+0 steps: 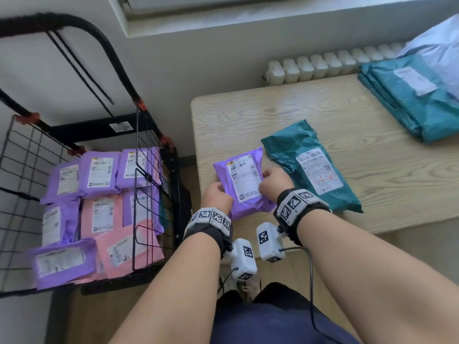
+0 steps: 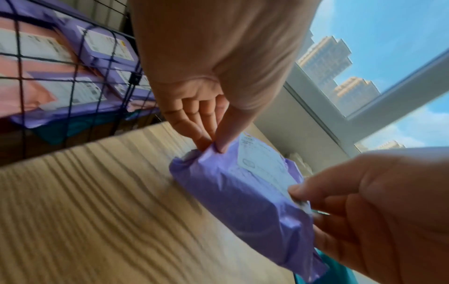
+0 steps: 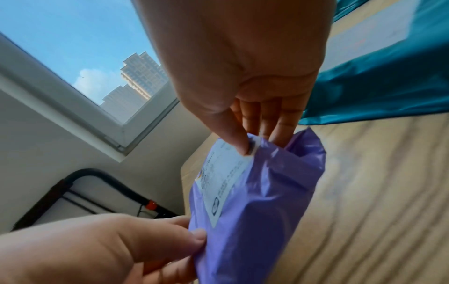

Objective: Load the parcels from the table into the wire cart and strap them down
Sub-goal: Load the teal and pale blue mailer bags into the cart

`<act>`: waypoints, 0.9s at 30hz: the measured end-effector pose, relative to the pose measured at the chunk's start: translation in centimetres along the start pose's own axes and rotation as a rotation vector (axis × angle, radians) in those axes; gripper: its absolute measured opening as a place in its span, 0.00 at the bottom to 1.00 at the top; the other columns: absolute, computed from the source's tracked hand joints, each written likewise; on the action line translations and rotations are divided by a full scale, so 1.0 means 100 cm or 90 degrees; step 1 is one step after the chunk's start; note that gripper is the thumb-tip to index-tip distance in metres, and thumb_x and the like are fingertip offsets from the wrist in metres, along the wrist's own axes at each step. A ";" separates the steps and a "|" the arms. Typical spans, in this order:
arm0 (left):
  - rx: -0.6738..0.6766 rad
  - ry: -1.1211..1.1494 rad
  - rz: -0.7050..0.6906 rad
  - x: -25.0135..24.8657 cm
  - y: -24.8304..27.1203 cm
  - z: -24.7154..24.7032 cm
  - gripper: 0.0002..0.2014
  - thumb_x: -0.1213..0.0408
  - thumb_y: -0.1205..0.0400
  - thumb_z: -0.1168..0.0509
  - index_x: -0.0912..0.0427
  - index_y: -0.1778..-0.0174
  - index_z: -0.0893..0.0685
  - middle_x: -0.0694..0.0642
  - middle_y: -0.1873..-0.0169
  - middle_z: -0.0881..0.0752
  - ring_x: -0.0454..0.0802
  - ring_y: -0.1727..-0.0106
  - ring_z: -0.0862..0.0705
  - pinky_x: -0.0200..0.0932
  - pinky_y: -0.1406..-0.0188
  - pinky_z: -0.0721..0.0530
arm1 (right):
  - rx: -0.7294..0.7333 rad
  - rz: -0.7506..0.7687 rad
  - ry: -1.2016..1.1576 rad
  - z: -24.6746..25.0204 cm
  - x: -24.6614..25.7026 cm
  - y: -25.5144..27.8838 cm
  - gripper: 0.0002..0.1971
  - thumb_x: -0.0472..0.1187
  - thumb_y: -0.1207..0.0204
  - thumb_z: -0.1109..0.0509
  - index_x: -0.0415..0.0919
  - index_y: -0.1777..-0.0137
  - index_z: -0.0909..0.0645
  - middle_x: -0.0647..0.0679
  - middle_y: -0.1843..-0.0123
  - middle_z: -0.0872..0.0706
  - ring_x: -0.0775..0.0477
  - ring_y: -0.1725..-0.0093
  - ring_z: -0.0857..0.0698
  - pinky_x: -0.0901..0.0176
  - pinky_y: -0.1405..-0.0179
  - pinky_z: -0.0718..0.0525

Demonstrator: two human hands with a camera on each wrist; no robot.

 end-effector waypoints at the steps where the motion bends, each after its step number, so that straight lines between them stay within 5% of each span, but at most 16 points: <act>1: -0.027 0.004 0.004 0.000 0.002 0.014 0.17 0.77 0.25 0.36 0.60 0.43 0.16 0.53 0.54 0.15 0.53 0.49 0.16 0.39 0.51 0.23 | 0.010 0.018 0.002 -0.003 0.013 0.002 0.11 0.29 0.29 0.37 0.47 0.61 0.20 0.50 0.64 0.17 0.43 0.57 0.17 0.57 0.57 0.17; 3: -0.083 0.027 0.015 0.006 0.007 0.040 0.16 0.76 0.25 0.36 0.59 0.44 0.15 0.51 0.53 0.16 0.53 0.47 0.16 0.38 0.51 0.24 | 0.035 0.046 0.003 -0.014 0.036 0.005 0.11 0.28 0.28 0.37 0.46 0.59 0.20 0.49 0.66 0.18 0.43 0.59 0.17 0.61 0.64 0.20; 6: -0.134 0.068 0.019 0.015 0.012 0.071 0.14 0.76 0.29 0.38 0.55 0.58 0.12 0.55 0.55 0.10 0.58 0.49 0.12 0.46 0.50 0.14 | 0.068 0.083 -0.030 -0.034 0.069 0.008 0.11 0.27 0.33 0.37 0.44 0.65 0.20 0.44 0.65 0.14 0.38 0.58 0.12 0.45 0.57 0.11; 9: -0.185 0.074 0.024 0.032 0.015 0.101 0.12 0.75 0.31 0.37 0.53 0.71 0.14 0.59 0.61 0.09 0.61 0.56 0.13 0.53 0.51 0.13 | 0.095 0.129 -0.028 -0.059 0.100 0.014 0.13 0.26 0.34 0.37 0.47 0.67 0.21 0.45 0.66 0.15 0.38 0.59 0.12 0.43 0.57 0.11; 12: -0.229 0.074 0.049 0.055 0.019 0.133 0.10 0.73 0.29 0.36 0.52 0.68 0.17 0.60 0.67 0.16 0.55 0.65 0.24 0.45 0.62 0.22 | 0.128 0.172 -0.022 -0.089 0.129 0.027 0.13 0.26 0.33 0.38 0.46 0.67 0.21 0.46 0.67 0.15 0.39 0.65 0.15 0.47 0.65 0.14; 15: -0.286 0.097 0.090 0.081 0.024 0.169 0.08 0.72 0.28 0.37 0.55 0.70 0.24 0.57 0.68 0.26 0.53 0.65 0.31 0.42 0.64 0.31 | 0.159 0.212 -0.009 -0.124 0.159 0.041 0.12 0.28 0.34 0.37 0.45 0.63 0.19 0.45 0.63 0.13 0.39 0.61 0.13 0.45 0.60 0.11; 18: -0.312 0.104 0.129 0.107 0.021 0.204 0.11 0.73 0.26 0.38 0.55 0.73 0.24 0.59 0.68 0.24 0.59 0.63 0.29 0.44 0.62 0.28 | 0.174 0.235 -0.004 -0.160 0.188 0.052 0.11 0.29 0.32 0.36 0.43 0.57 0.16 0.46 0.61 0.13 0.42 0.60 0.14 0.51 0.62 0.13; 20: -0.320 0.111 0.145 0.124 0.013 0.230 0.10 0.73 0.25 0.39 0.59 0.63 0.14 0.65 0.61 0.16 0.69 0.55 0.20 0.48 0.57 0.20 | 0.189 0.239 -0.009 -0.187 0.207 0.056 0.11 0.28 0.33 0.35 0.38 0.55 0.15 0.42 0.58 0.11 0.41 0.58 0.13 0.48 0.59 0.11; 23: -0.326 0.137 0.164 0.152 -0.002 0.265 0.15 0.74 0.25 0.41 0.64 0.47 0.13 0.66 0.47 0.13 0.66 0.43 0.16 0.51 0.48 0.17 | 0.193 0.224 -0.004 -0.229 0.230 0.056 0.09 0.27 0.33 0.34 0.33 0.55 0.16 0.38 0.58 0.12 0.38 0.59 0.13 0.45 0.58 0.11; 27: -0.298 0.149 0.184 0.194 -0.029 0.309 0.14 0.75 0.24 0.43 0.53 0.53 0.16 0.54 0.52 0.14 0.59 0.51 0.16 0.46 0.49 0.17 | 0.202 0.166 0.012 -0.293 0.250 0.049 0.07 0.27 0.31 0.33 0.38 0.66 0.20 0.37 0.60 0.13 0.35 0.57 0.12 0.43 0.53 0.10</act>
Point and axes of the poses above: each hand's wrist, its own y-axis away from the middle knuckle, its own z-axis out of the back of the hand, x = y × z, the point moved 8 cm from there along -y, towards the middle knuckle
